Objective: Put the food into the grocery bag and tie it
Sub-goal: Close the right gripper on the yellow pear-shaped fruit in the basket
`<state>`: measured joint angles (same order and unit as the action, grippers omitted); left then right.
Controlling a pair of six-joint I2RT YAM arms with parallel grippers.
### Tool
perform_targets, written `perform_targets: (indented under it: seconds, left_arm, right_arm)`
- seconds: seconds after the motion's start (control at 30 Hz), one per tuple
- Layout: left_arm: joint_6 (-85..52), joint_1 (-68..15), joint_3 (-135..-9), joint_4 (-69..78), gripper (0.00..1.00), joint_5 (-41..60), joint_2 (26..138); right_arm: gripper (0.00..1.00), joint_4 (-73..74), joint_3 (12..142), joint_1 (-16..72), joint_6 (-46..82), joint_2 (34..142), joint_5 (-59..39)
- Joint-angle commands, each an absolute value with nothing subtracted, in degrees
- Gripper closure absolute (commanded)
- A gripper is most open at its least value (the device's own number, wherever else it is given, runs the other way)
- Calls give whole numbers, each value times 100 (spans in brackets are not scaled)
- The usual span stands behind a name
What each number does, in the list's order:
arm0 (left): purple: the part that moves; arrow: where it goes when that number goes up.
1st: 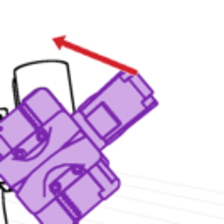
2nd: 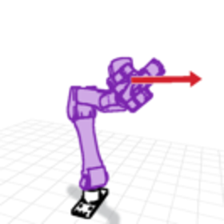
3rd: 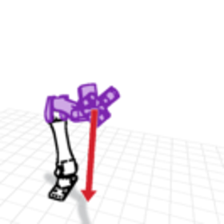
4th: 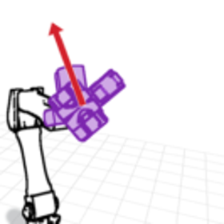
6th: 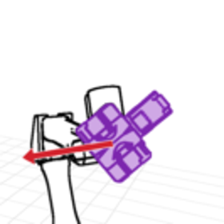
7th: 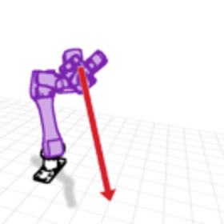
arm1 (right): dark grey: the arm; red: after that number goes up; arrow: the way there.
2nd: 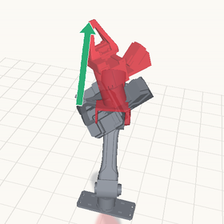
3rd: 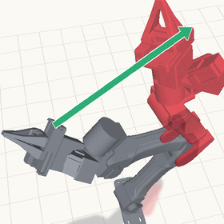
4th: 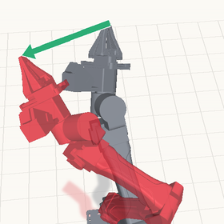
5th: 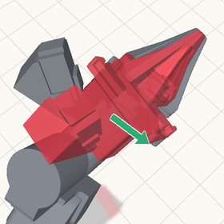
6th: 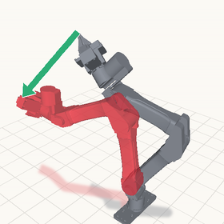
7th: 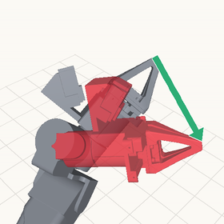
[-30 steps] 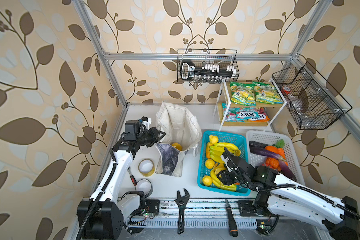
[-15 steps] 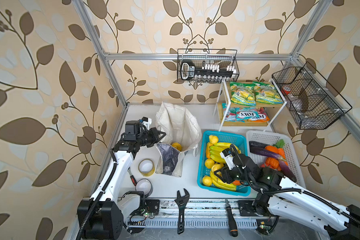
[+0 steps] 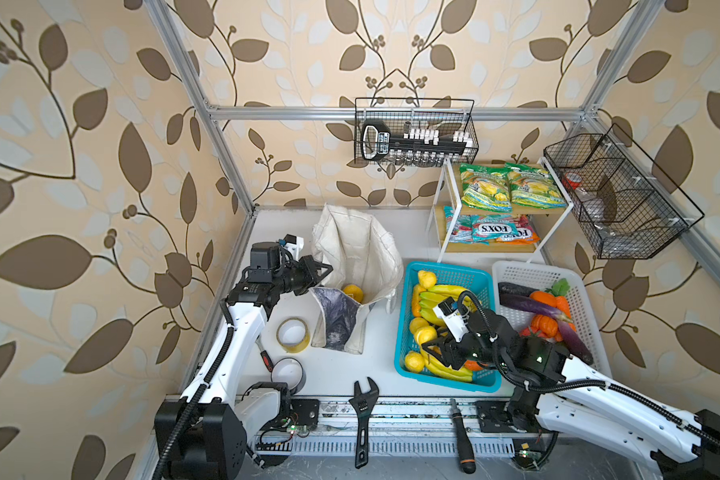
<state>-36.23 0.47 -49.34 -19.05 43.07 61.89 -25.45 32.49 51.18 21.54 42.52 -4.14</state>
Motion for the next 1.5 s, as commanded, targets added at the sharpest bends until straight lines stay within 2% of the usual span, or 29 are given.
perform_targets:
  seconds: [0.0, 0.2, 0.63, 0.77, 0.87, 1.03, 1.27, 1.33, 1.47]
  left_arm:
    - [-3630, 64, -4904, -1689, 100, 4491, 6038]
    - [-3621, 76, -4913, -1696, 100, 4482, 6048]
    - [-3612, 79, -4913, -1719, 100, 4447, 6071]
    - [-3612, 74, -4903, -1720, 100, 4447, 6065]
    - [-3613, 79, -4909, -1707, 100, 4447, 6064]
    - [-3619, 85, -4900, -1712, 100, 4465, 6064]
    - [-3620, 80, -4896, -1709, 100, 4456, 6038]
    - [-3610, 81, -4904, -1720, 100, 4459, 6038]
    - [-3618, 87, -4917, -1723, 100, 4468, 6063]
  right_arm:
    - [48, -2533, 3235, 5159, 2103, 4339, -205]
    - [48, -3039, 3550, 5542, 2166, 5177, 556]
    - [46, -2839, 3630, 5765, 2092, 6118, 451]
    - [39, -2847, 3656, 5815, 2131, 6310, 280]
    - [30, -2887, 3689, 5829, 2192, 6311, 215]
    - [25, -2891, 3733, 5819, 2302, 5954, 271]
    - [30, -2393, 3502, 5400, 2361, 5444, -175]
    - [33, -2610, 3567, 5175, 2369, 5438, -74]
    - [32, -3106, 3617, 4710, 2474, 5055, 179]
